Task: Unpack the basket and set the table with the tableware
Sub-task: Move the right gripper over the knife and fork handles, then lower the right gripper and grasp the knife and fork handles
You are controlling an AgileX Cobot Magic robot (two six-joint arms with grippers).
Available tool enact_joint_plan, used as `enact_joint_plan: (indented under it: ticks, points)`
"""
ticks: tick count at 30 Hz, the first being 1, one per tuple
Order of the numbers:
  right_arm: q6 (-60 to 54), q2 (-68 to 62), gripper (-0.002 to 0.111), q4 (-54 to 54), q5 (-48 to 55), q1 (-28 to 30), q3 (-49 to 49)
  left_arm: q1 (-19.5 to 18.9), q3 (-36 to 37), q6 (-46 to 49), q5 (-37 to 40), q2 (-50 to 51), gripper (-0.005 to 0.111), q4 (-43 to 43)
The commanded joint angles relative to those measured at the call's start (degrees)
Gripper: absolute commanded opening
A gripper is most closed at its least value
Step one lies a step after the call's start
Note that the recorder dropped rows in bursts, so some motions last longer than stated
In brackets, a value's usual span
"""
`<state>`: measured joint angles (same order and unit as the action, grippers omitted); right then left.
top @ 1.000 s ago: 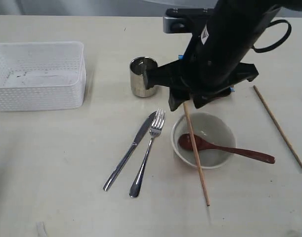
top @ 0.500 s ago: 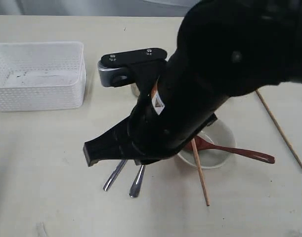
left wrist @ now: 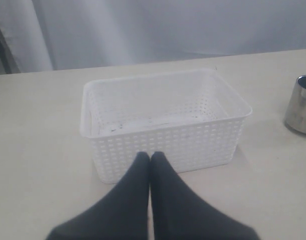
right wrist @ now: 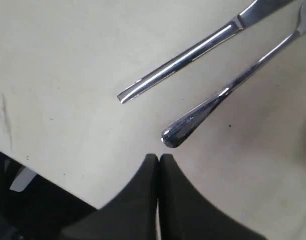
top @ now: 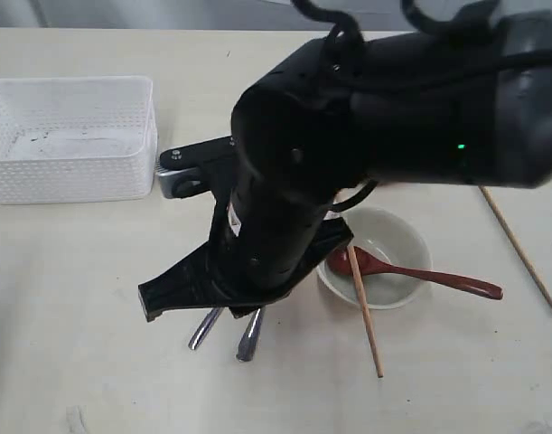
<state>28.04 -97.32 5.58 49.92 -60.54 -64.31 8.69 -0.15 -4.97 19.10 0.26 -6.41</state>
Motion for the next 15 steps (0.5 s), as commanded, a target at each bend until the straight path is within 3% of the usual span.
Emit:
enact_joint_plan:
  ticks: [1, 7, 15]
  points:
    - [-0.6, -2.6, 0.000, -3.9, 0.7, -0.7, -1.8, -0.2, 0.1, 0.1, -0.4, -0.3, 0.000, 0.6]
    - [13.6, -3.2, 0.000, -20.3, 6.4, -3.7, -1.8, -0.2, 0.1, 0.1, -0.4, -0.3, 0.000, 0.6]
    - [16.2, -8.7, 0.000, -19.6, 0.6, -3.5, -2.2, -0.2, 0.1, 0.1, -0.4, -0.3, 0.000, 0.6]
